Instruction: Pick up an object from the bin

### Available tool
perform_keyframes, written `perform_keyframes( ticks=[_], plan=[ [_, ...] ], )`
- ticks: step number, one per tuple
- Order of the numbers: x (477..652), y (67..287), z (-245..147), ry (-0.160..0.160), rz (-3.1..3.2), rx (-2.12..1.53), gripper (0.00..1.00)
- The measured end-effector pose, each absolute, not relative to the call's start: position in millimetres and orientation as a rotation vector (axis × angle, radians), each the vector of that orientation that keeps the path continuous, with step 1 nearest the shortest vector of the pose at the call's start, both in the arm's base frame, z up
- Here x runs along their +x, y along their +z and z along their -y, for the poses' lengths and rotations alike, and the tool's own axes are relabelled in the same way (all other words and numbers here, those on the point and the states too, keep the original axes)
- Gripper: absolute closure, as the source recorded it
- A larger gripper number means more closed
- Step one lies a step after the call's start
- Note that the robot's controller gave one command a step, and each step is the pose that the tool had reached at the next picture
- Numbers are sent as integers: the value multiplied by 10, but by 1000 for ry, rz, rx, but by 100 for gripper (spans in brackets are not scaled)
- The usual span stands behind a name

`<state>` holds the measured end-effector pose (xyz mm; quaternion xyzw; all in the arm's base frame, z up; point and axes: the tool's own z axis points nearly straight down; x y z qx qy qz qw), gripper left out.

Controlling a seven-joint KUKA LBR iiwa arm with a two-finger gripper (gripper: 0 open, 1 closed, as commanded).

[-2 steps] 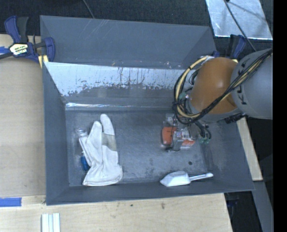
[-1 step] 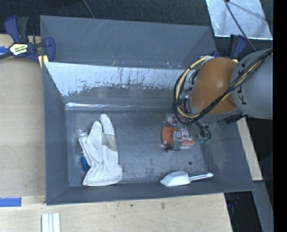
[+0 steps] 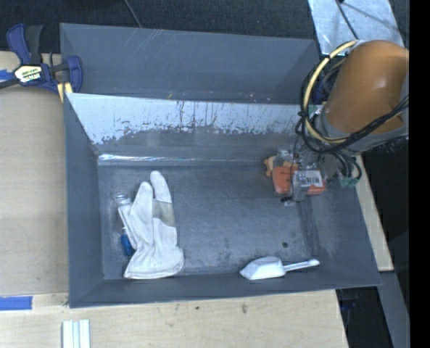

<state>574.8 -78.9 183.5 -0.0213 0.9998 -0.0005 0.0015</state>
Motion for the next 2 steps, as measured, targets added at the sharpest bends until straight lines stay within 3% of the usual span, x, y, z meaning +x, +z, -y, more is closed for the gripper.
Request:
perform_keyframes(
  ticks=[1,2],
  plan=[
    [5748,1835,789,-1,-3138,-67,100],
    [5825,2635,872,0,-3137,-83,100]
  ],
)
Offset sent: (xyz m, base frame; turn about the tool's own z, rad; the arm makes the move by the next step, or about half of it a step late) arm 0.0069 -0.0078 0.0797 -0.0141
